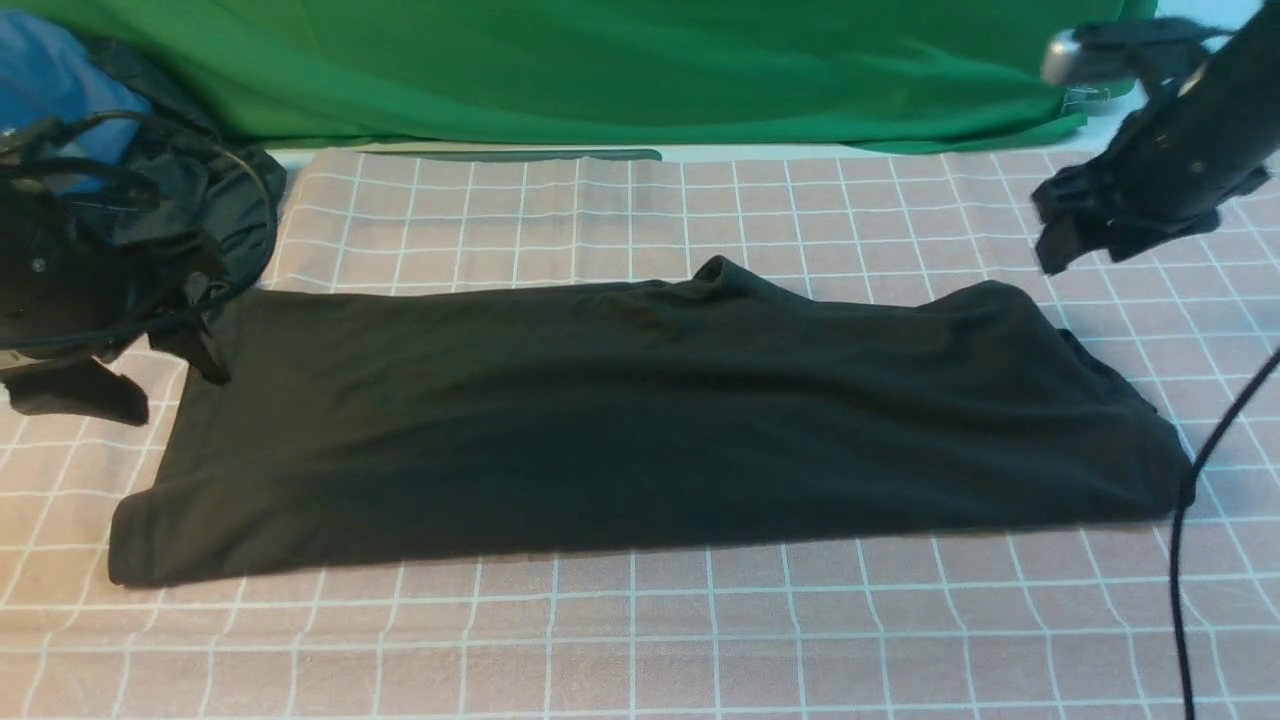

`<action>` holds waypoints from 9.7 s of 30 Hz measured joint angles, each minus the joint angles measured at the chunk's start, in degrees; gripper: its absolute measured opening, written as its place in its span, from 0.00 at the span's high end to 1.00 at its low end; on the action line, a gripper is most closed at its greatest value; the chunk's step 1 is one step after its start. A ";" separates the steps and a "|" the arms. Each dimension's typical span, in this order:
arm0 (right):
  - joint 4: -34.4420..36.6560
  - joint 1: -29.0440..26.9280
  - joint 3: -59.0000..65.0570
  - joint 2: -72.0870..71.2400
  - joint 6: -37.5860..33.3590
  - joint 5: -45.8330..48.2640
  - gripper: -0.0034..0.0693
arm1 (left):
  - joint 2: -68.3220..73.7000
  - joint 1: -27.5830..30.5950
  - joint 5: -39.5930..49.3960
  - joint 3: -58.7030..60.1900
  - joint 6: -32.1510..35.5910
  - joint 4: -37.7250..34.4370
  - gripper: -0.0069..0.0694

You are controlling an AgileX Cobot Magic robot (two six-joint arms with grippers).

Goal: Fold a long-sleeved shirt over a pink coffee tablecloth.

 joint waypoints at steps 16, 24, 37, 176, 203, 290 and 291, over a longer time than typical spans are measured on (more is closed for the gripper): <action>-0.14 2.63 -2.37 6.08 -5.02 -2.13 0.89 | 0.42 0.00 0.93 0.00 0.64 0.09 0.47; -0.05 -0.47 -5.15 4.11 -1.69 -2.18 0.89 | 0.47 0.00 2.06 0.00 0.64 0.09 0.47; -2.92 -1.03 -7.89 6.24 4.69 -3.03 0.50 | 0.47 0.00 2.21 0.00 0.64 0.09 0.47; 19.43 44.94 -10.18 8.55 24.74 -33.79 0.78 | -32.93 0.00 11.06 0.00 8.34 -11.31 0.89; 9.72 32.15 -10.59 -3.77 4.53 -6.95 0.90 | -29.13 0.00 10.31 0.00 8.72 -15.74 0.89; 10.46 24.77 -10.64 -6.35 -10.10 10.60 0.90 | 13.26 -23.99 -8.58 -2.15 4.14 -7.60 0.89; 10.46 24.77 -10.64 -6.35 -10.10 10.68 0.90 | 13.82 -23.99 -8.46 -0.72 3.71 -5.85 0.89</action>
